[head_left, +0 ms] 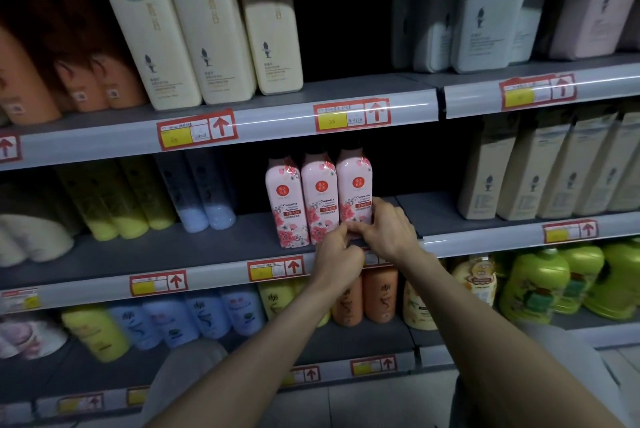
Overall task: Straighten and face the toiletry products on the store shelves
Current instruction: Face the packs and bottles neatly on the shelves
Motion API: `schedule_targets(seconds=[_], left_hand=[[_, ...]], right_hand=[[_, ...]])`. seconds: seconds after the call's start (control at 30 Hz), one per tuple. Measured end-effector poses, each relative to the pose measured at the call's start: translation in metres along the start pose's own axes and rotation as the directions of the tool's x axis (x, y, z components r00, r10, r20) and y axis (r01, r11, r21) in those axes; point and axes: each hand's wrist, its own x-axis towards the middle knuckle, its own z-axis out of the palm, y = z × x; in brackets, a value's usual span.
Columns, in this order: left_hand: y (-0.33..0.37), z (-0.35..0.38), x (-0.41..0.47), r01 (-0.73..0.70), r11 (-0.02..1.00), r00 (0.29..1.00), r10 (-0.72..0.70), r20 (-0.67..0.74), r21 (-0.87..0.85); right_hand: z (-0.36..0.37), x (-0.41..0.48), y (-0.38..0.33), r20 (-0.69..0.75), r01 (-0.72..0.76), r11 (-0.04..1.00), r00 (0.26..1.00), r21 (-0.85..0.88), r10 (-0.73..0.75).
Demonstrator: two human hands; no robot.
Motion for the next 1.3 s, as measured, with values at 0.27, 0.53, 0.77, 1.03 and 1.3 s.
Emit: schedule_targets(seconds=[0.27,0.53,0.77,1.03,1.3], left_hand=[[0.013,-0.018,-0.007,0.041,0.999,0.999,-0.041,0.009,0.001],[-0.021,-0.117,-0.035,0.106,0.988,0.98,-0.122,-0.157,-0.11],[-0.059,-0.207,-0.043,0.159,0.971,0.894,-0.219,-0.39,-0.181],[-0.064,-0.276,0.012,0.209,0.954,0.794,-0.294,-0.532,-0.216],[-0.093,-0.292,0.05,0.295,0.952,0.845,-0.303,-0.441,-0.088]], right_hand=[[-0.005,-0.005,-0.007,0.034,-0.016,0.97,0.999,-0.243,0.025],[-0.014,-0.034,-0.062,-0.031,0.055,0.985,0.998,-0.162,-0.061],[0.083,-0.048,-0.137,0.244,0.276,0.952,0.922,0.128,-0.3],[0.147,0.0,-0.178,0.359,0.03,0.988,0.929,0.154,-0.085],[0.18,0.029,-0.191,0.377,-0.054,0.966,0.925,0.251,-0.046]])
